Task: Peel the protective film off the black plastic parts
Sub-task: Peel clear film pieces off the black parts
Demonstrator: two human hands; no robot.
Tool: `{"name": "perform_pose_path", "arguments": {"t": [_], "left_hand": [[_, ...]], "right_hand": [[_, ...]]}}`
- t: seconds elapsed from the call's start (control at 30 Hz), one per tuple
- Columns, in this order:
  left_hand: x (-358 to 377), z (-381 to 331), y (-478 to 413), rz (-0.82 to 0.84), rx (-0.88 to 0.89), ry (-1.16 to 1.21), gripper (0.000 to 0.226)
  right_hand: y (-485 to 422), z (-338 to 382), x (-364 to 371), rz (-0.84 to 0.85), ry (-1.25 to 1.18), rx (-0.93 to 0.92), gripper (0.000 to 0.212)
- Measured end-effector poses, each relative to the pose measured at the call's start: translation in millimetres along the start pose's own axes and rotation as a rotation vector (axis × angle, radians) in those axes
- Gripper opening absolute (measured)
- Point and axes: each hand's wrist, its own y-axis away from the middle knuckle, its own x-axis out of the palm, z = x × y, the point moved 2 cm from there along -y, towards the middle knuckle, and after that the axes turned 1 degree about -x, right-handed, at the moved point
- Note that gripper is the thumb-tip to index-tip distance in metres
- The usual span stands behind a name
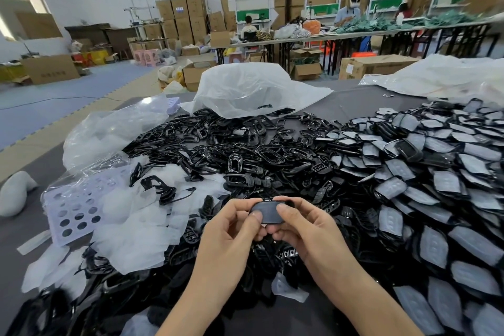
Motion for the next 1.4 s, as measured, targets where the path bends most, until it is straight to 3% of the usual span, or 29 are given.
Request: {"name": "perform_pose_path", "arguments": {"t": [0.27, 0.43, 0.6, 0.67, 0.77, 0.93, 1.17, 1.27, 1.4], "left_hand": [[5, 0, 2, 0.028, 0.028, -0.018, 0.026], [9, 3, 5, 0.052, 0.048, -0.073, 0.039], [8, 2, 7, 0.172, 0.234, -0.360, 0.044], [7, 1, 8, 0.183, 0.301, -0.496, 0.040], [6, -4, 10, 0.099, 0.368, -0.603, 0.036], [9, -11, 17, 0.186, 0.555, -0.820, 0.030], [30, -6, 29, 0.290, 0.531, -0.832, 0.036], [22, -10, 25, 0.199, 0.512, -0.664, 0.030], [5, -7, 15, -0.008, 0.352, -0.495, 0.023]], "right_hand": [[-1, -1, 1, 0.025, -0.002, 0.061, 0.023], [-2, -3, -5, 0.018, 0.088, 0.056, 0.007], [0, 2, -8, 0.056, 0.271, 0.021, 0.014], [1, 5, -8, 0.058, 0.329, -0.005, 0.004], [1, 7, -8, 0.004, 0.288, -0.047, 0.018], [1, 9, -6, -0.100, 0.147, -0.061, 0.019], [-1, 10, -12, -0.149, 0.108, -0.045, 0.038], [-2, 11, -11, -0.136, 0.093, -0.056, 0.040], [0, 11, -11, -0.135, 0.121, -0.053, 0.033]]}}
